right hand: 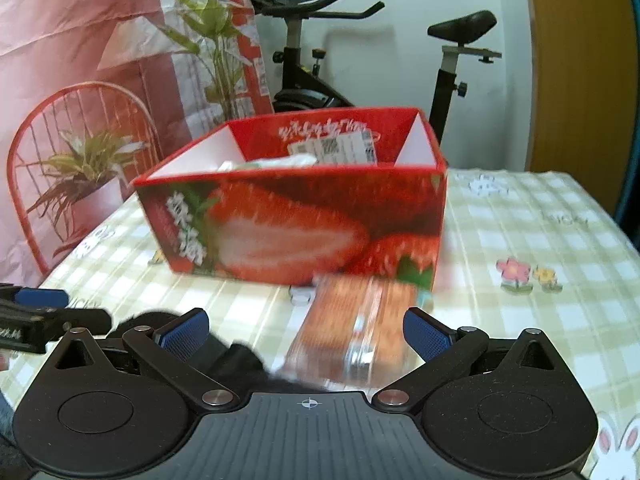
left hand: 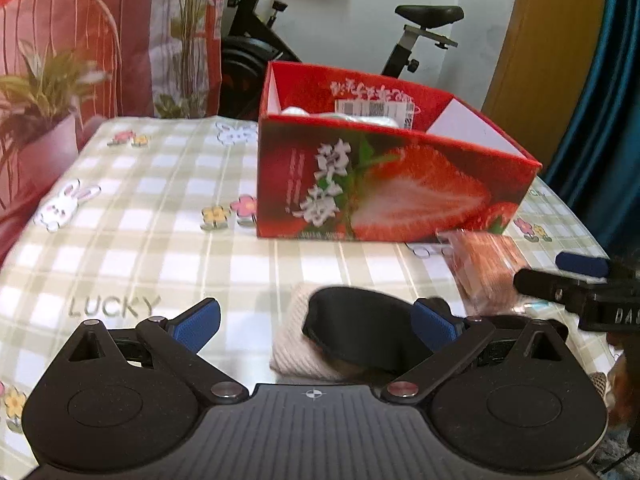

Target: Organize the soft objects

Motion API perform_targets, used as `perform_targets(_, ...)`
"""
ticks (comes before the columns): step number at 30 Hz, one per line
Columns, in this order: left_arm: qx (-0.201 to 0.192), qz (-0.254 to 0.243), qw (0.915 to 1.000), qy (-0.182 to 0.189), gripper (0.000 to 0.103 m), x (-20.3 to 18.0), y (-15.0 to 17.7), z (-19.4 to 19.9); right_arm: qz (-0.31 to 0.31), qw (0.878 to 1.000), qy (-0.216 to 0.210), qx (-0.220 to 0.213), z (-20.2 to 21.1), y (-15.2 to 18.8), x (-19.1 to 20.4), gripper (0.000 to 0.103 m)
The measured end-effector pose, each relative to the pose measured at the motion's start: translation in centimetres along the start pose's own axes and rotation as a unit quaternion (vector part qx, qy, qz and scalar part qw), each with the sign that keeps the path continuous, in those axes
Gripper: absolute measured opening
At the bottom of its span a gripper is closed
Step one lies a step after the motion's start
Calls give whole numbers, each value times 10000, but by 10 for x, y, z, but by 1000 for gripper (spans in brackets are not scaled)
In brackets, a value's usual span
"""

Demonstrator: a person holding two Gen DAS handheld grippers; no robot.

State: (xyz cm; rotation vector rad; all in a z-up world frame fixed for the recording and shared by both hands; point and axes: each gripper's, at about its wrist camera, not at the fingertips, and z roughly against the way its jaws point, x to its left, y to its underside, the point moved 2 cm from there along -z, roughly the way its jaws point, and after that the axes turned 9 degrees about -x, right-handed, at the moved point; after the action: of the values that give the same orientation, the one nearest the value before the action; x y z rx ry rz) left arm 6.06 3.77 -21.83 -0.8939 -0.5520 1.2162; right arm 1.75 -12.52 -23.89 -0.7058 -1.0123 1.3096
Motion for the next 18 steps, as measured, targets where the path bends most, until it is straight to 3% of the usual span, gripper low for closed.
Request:
perform_targets(8, -10, 144, 9999, 22, 102, -3, 20, 4, -28, 9999, 31, 160, 13, 32, 9, 102)
perform_targets(18, 271, 292, 9991, -123, 102, 4, 36, -7, -130, 9991, 21, 409, 0, 60, 2, 99)
